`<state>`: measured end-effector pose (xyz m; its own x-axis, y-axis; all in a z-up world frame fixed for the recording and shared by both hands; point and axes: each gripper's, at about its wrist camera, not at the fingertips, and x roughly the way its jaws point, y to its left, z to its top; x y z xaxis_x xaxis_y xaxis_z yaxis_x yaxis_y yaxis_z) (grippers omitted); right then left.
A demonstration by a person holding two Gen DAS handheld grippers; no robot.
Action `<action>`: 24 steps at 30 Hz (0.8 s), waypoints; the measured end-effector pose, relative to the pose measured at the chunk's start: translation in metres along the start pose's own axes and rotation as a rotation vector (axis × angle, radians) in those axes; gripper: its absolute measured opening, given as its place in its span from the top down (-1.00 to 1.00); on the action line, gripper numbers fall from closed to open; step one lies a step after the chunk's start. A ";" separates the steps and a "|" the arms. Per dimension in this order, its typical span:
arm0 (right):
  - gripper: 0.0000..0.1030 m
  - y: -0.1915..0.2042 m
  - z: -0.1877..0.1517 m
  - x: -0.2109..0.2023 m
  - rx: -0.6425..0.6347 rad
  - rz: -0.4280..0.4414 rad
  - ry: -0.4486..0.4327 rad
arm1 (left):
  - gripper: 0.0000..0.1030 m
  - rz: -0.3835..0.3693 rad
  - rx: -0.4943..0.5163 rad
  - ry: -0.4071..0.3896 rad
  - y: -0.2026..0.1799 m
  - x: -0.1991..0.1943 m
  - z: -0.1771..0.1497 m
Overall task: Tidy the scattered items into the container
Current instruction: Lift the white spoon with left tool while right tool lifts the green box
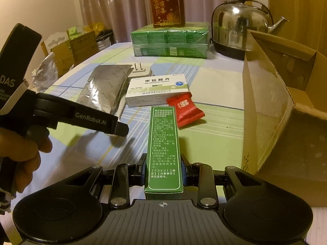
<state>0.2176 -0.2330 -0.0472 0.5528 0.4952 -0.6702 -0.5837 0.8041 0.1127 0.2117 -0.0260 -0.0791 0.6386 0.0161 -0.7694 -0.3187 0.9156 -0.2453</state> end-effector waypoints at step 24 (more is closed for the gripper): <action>0.46 0.002 -0.003 -0.003 -0.008 -0.005 0.003 | 0.64 -0.013 0.178 0.057 0.024 -0.026 -0.025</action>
<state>0.2126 -0.2335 -0.0470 0.5540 0.4900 -0.6730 -0.5853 0.8041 0.1037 0.1704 -0.0149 -0.0800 0.5991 -0.0141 -0.8006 -0.1787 0.9723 -0.1509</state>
